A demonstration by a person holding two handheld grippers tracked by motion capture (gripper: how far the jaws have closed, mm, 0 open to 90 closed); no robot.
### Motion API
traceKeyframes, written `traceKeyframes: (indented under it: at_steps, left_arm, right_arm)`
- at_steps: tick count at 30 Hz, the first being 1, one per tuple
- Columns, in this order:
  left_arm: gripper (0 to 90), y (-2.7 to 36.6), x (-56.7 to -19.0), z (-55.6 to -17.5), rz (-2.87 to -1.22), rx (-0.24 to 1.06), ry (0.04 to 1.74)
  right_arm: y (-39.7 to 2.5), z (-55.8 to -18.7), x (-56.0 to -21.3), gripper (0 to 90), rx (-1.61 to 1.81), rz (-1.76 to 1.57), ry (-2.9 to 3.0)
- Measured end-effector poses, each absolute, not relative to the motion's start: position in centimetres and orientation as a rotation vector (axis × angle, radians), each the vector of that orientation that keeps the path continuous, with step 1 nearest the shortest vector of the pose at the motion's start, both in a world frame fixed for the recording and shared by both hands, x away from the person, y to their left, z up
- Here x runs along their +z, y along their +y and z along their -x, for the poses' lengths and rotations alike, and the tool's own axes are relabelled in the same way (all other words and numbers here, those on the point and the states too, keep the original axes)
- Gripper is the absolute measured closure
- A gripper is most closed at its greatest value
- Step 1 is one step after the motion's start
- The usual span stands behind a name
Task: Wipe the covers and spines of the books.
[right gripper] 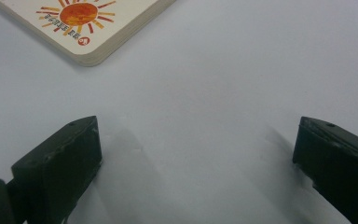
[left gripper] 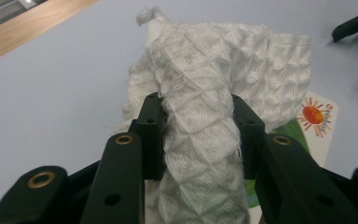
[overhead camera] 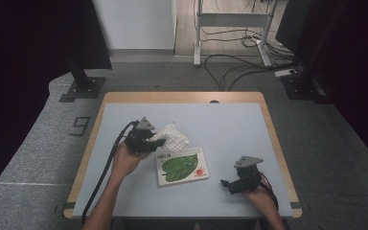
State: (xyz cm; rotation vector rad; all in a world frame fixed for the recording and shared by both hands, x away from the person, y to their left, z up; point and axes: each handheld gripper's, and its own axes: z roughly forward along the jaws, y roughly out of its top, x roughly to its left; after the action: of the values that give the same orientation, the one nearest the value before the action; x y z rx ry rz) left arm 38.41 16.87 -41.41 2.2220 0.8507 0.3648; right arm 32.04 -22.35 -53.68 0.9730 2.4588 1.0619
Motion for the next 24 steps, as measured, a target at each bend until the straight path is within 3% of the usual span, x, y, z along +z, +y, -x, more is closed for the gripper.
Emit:
traceKeyframes:
  at_steps: [24]
  left_arm:
    - [62.3, 25.9, -42.2, -38.4, -2.143, 0.452, 1.093]
  right_arm:
    - [-22.3, -32.0, -53.7, 0.6, 1.061, -0.974, 2.459]
